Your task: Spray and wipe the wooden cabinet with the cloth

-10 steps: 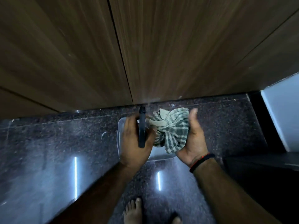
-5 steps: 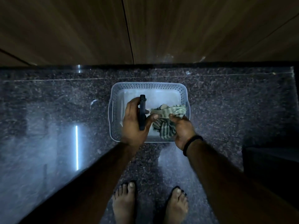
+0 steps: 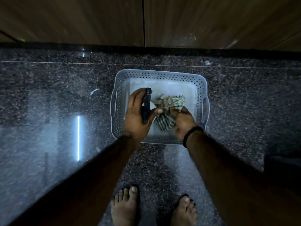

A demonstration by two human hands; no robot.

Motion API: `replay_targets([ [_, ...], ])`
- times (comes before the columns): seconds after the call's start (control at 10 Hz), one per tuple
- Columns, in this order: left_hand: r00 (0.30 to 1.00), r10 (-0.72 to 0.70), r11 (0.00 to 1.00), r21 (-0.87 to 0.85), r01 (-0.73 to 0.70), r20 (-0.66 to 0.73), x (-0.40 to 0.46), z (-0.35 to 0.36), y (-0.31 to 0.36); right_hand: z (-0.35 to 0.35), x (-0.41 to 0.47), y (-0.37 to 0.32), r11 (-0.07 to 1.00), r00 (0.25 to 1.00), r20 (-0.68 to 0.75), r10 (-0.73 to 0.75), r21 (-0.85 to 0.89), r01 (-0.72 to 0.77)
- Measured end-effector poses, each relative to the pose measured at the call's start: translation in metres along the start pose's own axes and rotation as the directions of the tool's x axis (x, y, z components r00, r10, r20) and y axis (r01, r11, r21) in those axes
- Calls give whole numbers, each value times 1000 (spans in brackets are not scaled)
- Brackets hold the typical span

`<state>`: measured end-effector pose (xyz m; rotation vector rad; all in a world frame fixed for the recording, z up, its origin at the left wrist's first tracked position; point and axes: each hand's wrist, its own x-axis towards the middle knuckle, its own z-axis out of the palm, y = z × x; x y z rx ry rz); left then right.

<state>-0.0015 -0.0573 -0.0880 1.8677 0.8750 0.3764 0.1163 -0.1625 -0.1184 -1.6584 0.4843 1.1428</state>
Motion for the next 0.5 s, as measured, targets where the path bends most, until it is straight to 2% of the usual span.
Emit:
replay_targets([
  [0.1,1000,-22,1000,-21,22,6,-1,-1,-10,2,4,0,999,999,-37,-22,-33,21],
  [0.2,995,-82,996,-18,83,50,-5,-2,-12,-1,13,2,987,991,-119,-56,-156,37],
  [0.3,986,-141,989,-38,145,90,-8,-8,-8,-5,11,2,834,979,-135,-151,-550,53],
  [0.4,971,-180,980,-59,191,155,-10,-15,-2,-10,-8,-3,404,942,-39,-332,-909,105],
  [0.5,963,-219,976,54,213,160,-13,-25,5,-8,-37,-15,111,884,115,-454,-977,184],
])
